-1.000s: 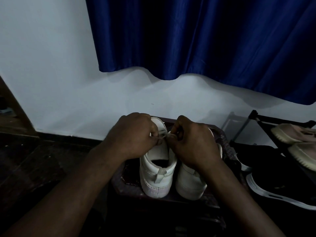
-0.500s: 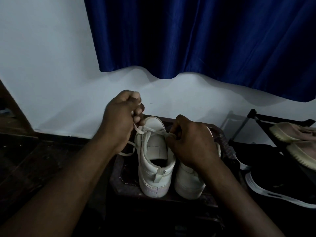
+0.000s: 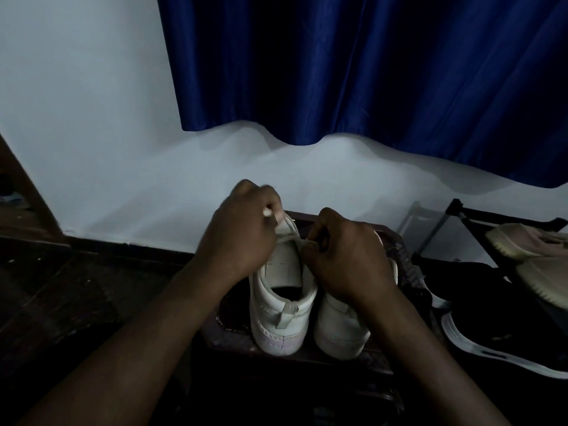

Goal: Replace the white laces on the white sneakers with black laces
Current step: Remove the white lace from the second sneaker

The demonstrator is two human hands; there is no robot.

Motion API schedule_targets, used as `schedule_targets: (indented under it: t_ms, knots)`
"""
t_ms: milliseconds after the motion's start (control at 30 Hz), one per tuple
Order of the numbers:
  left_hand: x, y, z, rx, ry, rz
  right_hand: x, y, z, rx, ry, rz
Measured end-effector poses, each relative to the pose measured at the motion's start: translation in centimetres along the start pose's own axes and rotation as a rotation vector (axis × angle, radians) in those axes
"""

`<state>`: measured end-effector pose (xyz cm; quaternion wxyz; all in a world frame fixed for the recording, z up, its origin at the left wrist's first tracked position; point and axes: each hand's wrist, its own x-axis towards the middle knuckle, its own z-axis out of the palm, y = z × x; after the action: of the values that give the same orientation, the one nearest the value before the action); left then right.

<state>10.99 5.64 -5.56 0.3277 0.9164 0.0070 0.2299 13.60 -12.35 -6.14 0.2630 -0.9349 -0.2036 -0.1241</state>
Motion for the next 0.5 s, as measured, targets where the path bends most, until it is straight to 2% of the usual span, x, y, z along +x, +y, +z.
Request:
schedule_targets:
  t_ms: [133, 200, 267, 333, 500]
  knots:
    - [0.6, 0.9, -1.2, -0.883, 0.061, -0.459, 0.0, 0.0, 0.0, -0.015, -0.005, 0.005]
    - [1.0, 0.6, -1.8, -1.134, 0.135, -0.563, 0.0, 0.0, 0.0, -0.016, -0.004, 0.013]
    - [1.5, 0.0, -2.5, -1.288, 0.310, -0.588, 0.1, 0.1, 0.1, -0.009, -0.008, 0.025]
    - [2.0, -0.9, -3.2, -1.282, 0.511, -0.578, 0.0, 0.1, 0.1, -0.002, -0.013, 0.032]
    - [2.4, -4.4, -4.4, -0.811, 0.797, -0.508, 0.0, 0.0, -0.1, -0.013, -0.024, 0.016]
